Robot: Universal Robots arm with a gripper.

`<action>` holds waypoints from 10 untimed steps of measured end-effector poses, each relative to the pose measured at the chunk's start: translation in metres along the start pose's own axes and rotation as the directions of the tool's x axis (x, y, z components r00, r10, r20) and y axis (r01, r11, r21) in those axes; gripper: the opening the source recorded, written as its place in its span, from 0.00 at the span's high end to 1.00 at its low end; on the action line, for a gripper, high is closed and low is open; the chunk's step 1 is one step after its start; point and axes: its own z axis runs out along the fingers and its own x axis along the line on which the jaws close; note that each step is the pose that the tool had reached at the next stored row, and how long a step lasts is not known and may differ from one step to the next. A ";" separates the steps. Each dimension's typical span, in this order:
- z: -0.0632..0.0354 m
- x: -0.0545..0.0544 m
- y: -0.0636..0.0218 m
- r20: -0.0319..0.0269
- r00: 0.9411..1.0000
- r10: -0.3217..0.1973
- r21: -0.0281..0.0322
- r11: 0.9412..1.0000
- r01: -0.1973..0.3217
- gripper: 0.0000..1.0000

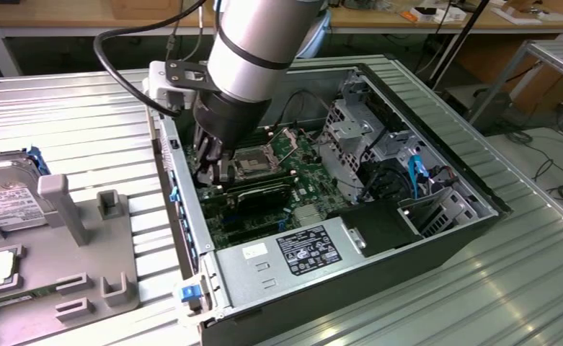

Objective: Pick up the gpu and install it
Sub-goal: 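Press down on the gpu until it lock into place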

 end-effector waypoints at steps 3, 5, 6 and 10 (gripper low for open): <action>0.0002 0.001 -0.0003 -0.001 1.000 -0.003 0.000 1.000 0.003 0.89; 0.0017 0.001 -0.0008 -0.003 1.000 -0.013 0.012 1.000 0.013 0.89; 0.0027 0.001 -0.0014 -0.004 1.000 -0.020 0.021 1.000 0.020 0.89; -0.0027 -0.002 -0.0246 -0.007 0.999 -0.034 0.028 0.999 0.034 0.89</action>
